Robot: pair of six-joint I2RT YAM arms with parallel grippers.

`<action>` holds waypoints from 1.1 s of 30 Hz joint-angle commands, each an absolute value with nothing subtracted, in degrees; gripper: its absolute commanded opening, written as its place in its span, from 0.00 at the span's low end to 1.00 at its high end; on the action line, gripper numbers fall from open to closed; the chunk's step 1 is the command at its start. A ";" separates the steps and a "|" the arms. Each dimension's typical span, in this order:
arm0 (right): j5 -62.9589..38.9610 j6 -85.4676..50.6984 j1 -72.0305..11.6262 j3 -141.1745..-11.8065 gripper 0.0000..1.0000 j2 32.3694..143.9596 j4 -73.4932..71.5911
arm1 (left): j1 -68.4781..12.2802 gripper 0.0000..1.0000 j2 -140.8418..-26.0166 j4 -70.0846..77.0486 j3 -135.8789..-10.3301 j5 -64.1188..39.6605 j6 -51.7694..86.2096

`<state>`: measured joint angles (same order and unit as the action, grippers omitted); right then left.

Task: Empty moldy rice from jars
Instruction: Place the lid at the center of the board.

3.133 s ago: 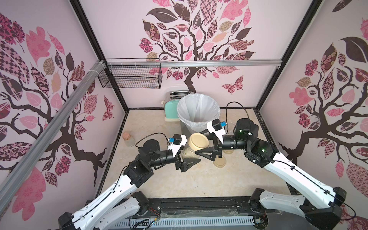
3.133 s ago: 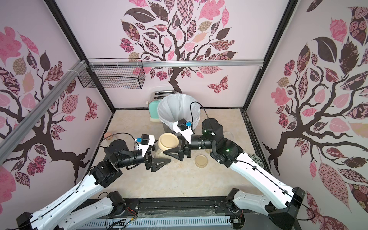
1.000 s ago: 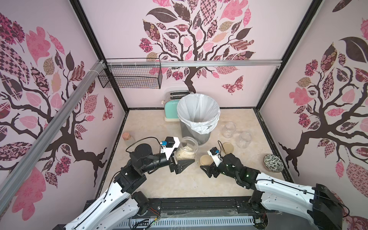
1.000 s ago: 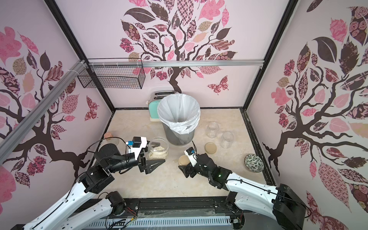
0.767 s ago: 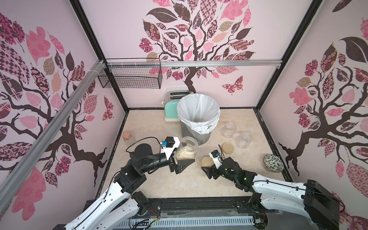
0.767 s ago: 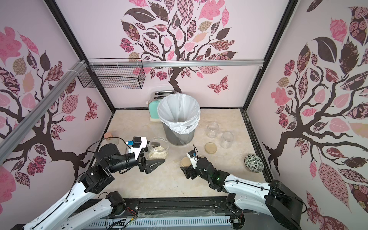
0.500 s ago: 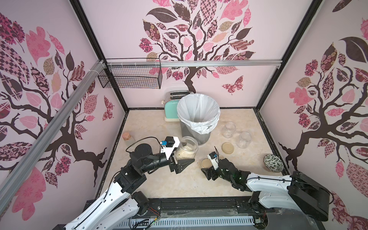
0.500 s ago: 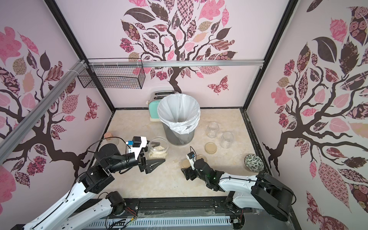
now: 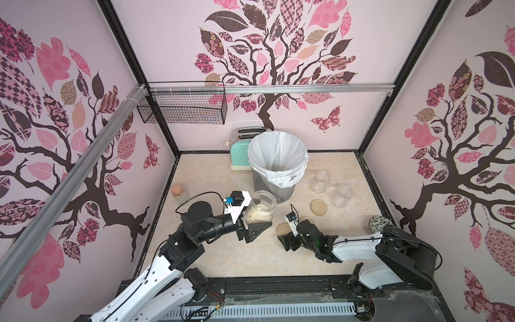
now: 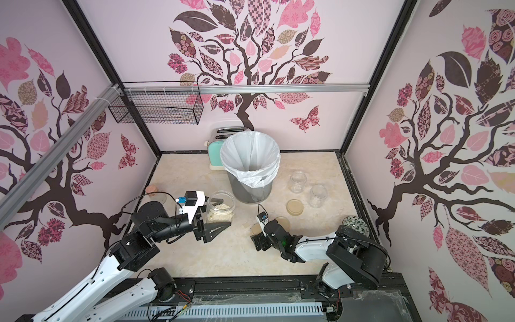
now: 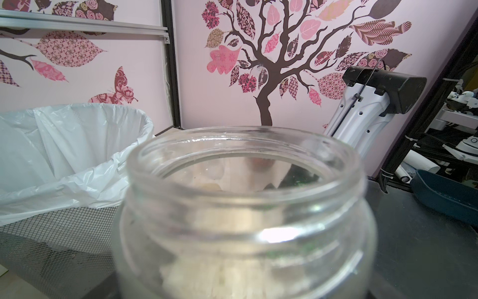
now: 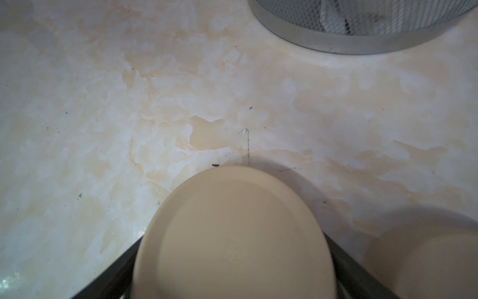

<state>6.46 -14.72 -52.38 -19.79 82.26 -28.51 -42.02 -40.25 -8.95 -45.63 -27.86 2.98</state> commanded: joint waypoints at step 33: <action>1.26 -3.38 -52.50 -48.26 0.88 36.91 16.87 | -41.68 0.68 -40.30 -5.15 -45.64 -27.42 2.14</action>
<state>4.25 -7.42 -52.38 -41.12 37.60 6.74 -41.98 -41.04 -10.33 -45.56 -27.24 2.44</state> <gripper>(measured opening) 0.885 0.873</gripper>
